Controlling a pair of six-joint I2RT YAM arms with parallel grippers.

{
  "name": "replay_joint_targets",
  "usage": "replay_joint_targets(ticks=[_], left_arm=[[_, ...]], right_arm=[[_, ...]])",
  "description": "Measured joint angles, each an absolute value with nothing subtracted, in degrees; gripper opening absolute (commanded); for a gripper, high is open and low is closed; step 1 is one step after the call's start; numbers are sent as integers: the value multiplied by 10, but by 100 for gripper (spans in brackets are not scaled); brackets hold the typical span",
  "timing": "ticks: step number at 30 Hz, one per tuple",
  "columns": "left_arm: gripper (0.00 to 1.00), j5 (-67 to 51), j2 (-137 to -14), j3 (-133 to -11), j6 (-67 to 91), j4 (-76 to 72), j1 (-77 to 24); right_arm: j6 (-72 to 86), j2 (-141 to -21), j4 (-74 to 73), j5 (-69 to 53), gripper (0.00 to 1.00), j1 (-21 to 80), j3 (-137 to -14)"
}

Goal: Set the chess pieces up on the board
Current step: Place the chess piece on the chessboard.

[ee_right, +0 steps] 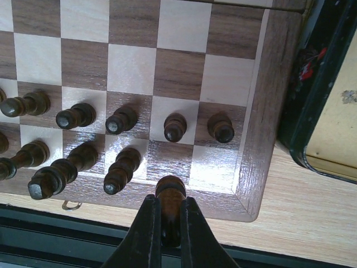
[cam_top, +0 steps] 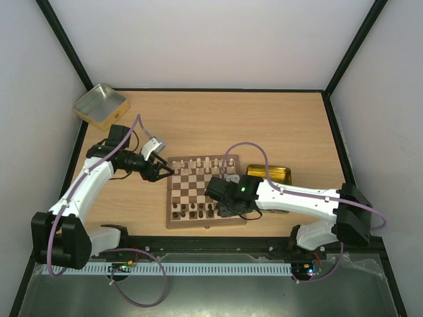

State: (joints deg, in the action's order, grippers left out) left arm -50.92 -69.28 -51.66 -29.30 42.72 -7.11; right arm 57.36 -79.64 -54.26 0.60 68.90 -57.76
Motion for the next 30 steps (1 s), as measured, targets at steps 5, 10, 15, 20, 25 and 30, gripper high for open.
replay_joint_targets(ticks=[5, 10, 15, 20, 25, 30], left_arm=[[65, -509, -692, -517, -293, 427, -71], [65, -509, -692, -517, -293, 427, -71], [65, -508, -691, -517, -293, 427, -71], [65, -507, -691, -517, -293, 427, -71], [65, -507, -689, -517, -293, 427, -71], [65, -507, -688, -517, -293, 427, -71]], right_arm=[[575, -807, -529, 1, 2, 690, -568], [575, -827, -517, 1, 2, 690, -560], [575, -835, -505, 0, 2, 690, -555], [575, -843, -498, 0, 2, 690, -555], [575, -856, -494, 1, 4, 690, -555], [573, -859, -492, 3, 12, 690, -556]])
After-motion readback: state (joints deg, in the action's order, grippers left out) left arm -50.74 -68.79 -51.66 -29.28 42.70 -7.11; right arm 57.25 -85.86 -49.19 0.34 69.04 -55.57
